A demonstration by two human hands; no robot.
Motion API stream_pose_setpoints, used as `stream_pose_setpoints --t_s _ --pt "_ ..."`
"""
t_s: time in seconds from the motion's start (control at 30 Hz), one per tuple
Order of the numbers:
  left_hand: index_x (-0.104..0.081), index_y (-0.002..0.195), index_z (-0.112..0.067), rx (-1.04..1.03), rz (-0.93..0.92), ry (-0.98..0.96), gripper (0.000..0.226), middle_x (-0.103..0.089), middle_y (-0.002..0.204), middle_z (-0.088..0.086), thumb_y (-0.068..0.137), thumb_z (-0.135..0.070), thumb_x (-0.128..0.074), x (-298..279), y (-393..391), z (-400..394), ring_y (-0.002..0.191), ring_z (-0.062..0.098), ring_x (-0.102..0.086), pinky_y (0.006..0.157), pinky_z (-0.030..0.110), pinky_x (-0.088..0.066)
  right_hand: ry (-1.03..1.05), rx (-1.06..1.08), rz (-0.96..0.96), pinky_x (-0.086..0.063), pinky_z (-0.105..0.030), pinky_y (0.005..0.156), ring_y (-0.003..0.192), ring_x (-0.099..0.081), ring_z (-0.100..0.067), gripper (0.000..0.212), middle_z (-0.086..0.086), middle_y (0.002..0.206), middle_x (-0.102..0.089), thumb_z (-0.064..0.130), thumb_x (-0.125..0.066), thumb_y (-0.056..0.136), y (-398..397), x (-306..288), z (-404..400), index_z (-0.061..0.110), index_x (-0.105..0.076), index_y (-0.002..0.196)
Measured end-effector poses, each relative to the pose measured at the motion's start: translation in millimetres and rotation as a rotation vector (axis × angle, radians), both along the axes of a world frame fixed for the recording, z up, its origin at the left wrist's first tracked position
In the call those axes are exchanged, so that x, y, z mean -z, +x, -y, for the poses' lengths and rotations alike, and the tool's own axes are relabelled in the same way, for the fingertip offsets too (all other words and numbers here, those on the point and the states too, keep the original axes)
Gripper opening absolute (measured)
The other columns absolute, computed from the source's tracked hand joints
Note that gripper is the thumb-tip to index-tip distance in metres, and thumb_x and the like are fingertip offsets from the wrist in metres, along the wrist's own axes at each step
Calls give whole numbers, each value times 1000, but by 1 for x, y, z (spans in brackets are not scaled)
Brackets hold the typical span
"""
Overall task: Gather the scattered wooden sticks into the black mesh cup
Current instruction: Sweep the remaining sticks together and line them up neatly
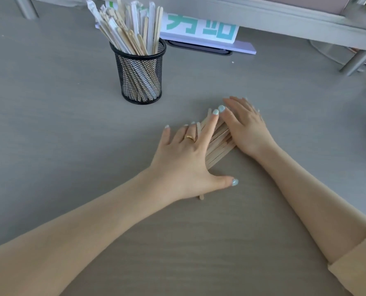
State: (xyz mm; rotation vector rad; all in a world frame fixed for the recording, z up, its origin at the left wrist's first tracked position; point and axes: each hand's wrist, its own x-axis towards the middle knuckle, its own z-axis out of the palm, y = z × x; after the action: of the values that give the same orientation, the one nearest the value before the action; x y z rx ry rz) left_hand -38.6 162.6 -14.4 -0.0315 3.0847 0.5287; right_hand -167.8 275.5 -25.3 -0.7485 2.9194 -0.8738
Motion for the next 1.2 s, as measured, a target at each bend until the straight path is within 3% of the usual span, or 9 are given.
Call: stream_pose_setpoints --t_s 0.27,0.37,0.43,0.53,0.6,0.7,0.87,1.0,1.2 --pt "15 145 -27 241 -2 54 74 -10 158 0 95 -37 -38 3 -8 33 145 13 -4 114 25 -5 49 -210 34 -14 -13 99 137 -27 -10 40 7 147 -37 34 -29 98 8 -4 -1 21 -44 133" --pt "4 146 -34 247 68 151 69 -19 156 -5 95 -32 -42 -3 -9 53 142 9 -16 103 14 -14 -89 -163 83 -26 -19 96 130 -38 -13 37 5 139 -47 34 -33 97 12 -3 -3 19 -48 128" --pt "3 144 -41 218 79 165 73 -23 154 -10 91 -37 -47 -7 -7 63 137 8 -25 97 14 -22 -147 -121 114 -23 -19 99 134 -33 -9 42 8 143 -42 37 -33 97 10 -3 -4 22 -41 135" --pt "9 146 -33 143 45 -7 90 -7 157 -12 81 -61 -46 -8 -1 74 143 3 -6 102 10 -6 -109 -144 95 -21 -20 104 137 -29 -8 44 9 147 -37 37 -33 97 9 -1 -6 25 -36 139" --pt "11 146 -27 113 76 -125 106 10 156 -12 64 -83 -24 -5 9 81 137 -3 14 107 17 6 -74 -197 63 -20 -25 111 137 -30 -8 40 8 146 -39 34 -34 97 11 0 -5 26 -43 135" --pt "11 145 -32 116 122 -131 107 25 141 -21 53 -84 0 4 25 88 128 -7 23 106 19 12 -17 -264 31 -10 -20 112 137 -29 -7 35 9 144 -41 32 -34 97 13 2 -4 29 -51 128" --pt "-12 146 -35 152 -7 -4 99 -4 155 -16 62 -86 -1 12 16 89 134 -9 6 110 19 4 64 -362 14 -16 -25 114 139 -25 -6 43 10 148 -36 44 -39 93 23 0 2 28 -44 133" --pt "-21 145 -33 121 -52 167 94 -35 148 -8 63 -80 -32 10 0 86 135 2 -28 101 13 -19 44 -339 84 -30 -26 105 129 -38 -10 55 10 140 -43 51 -51 85 26 -2 1 27 -36 133" --pt "-16 145 -33 0 -108 245 92 -36 148 -9 66 -72 -43 8 -2 92 134 9 -34 97 18 -27 -273 -228 171 -37 -17 95 117 -45 1 41 9 126 -51 38 -55 86 26 -5 3 29 -45 125"
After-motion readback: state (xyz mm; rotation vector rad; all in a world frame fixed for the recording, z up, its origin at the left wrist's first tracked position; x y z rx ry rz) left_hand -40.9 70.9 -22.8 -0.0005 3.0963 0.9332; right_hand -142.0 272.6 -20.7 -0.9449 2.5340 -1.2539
